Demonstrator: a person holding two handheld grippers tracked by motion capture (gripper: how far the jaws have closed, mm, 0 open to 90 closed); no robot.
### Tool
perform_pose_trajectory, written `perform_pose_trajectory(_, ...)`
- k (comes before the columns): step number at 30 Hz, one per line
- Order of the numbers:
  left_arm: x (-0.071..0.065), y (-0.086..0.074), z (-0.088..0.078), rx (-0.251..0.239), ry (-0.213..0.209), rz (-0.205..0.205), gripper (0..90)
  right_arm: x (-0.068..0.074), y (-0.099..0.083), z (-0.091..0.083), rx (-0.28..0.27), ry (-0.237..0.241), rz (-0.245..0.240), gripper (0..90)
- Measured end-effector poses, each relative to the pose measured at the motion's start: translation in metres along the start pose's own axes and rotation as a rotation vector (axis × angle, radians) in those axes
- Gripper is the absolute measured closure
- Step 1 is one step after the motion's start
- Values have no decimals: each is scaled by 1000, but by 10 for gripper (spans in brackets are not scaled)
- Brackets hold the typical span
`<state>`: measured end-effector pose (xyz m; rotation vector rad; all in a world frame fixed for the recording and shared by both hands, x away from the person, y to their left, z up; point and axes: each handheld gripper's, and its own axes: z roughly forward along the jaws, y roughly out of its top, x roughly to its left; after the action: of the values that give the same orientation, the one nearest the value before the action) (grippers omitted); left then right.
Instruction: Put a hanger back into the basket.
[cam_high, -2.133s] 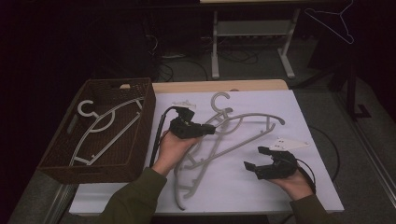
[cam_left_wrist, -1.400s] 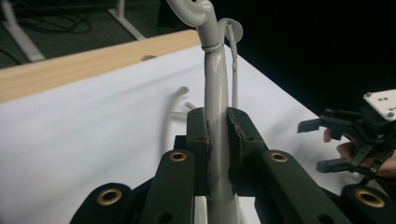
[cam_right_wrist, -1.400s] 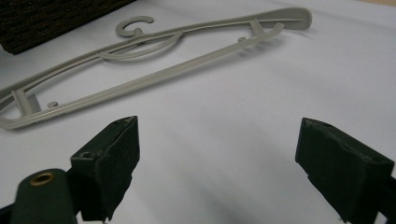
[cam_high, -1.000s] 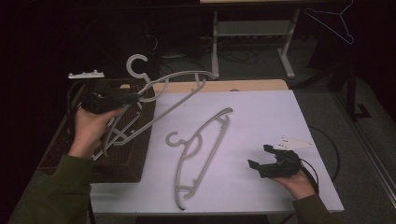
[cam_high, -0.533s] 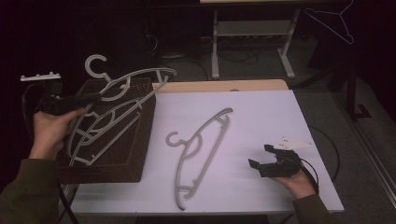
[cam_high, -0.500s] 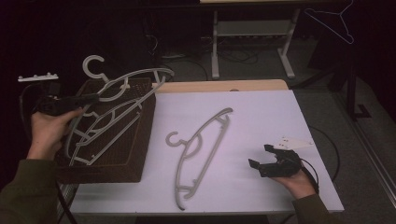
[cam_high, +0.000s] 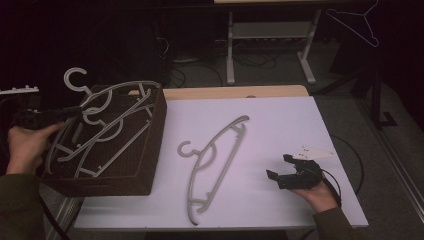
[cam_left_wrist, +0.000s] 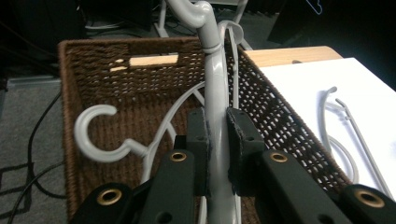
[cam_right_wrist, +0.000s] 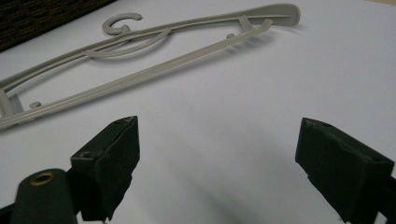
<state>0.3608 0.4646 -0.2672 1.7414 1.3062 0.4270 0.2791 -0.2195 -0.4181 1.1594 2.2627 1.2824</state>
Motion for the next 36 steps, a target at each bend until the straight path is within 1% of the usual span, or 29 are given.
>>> perform_pose_trajectory(3,4,-2,2,18,21,8,804,0,0,0,-1,-2,2,135)
perform_pose_trajectory(7,6,-6,10,45,37,23,804,-1,0,0,0,-3,-3,135)
perform_pose_trajectory(10,6,-10,19,50,35,12,804,-1,0,0,0,-4,-1,135)
perform_pose_trajectory(13,5,-13,30,65,34,16,804,-1,0,-1,-2,-5,2,135)
perform_pose_trajectory(14,5,-15,33,82,37,24,804,-1,0,-1,-1,-5,3,135)
perform_pose_trajectory(17,6,-18,39,102,40,39,804,-2,0,-1,1,-7,2,135)
perform_pose_trajectory(23,9,-26,46,102,35,24,803,-3,0,-1,-2,-7,3,135)
perform_pose_trajectory(24,9,-28,48,105,35,16,803,-3,0,-1,-1,-7,4,135)
perform_pose_trajectory(26,11,-32,51,120,34,16,803,-3,0,0,-2,-7,-3,135)
perform_pose_trajectory(29,14,-39,55,148,30,-4,804,-3,0,0,1,-7,0,135)
perform_pose_trajectory(31,15,-43,57,172,29,-3,803,-3,0,0,0,-8,-3,135)
perform_pose_trajectory(33,15,-46,58,194,31,6,803,-3,0,0,-1,-7,-3,135)
perform_pose_trajectory(36,14,-49,60,209,33,8,803,-3,0,0,3,-6,-3,135)
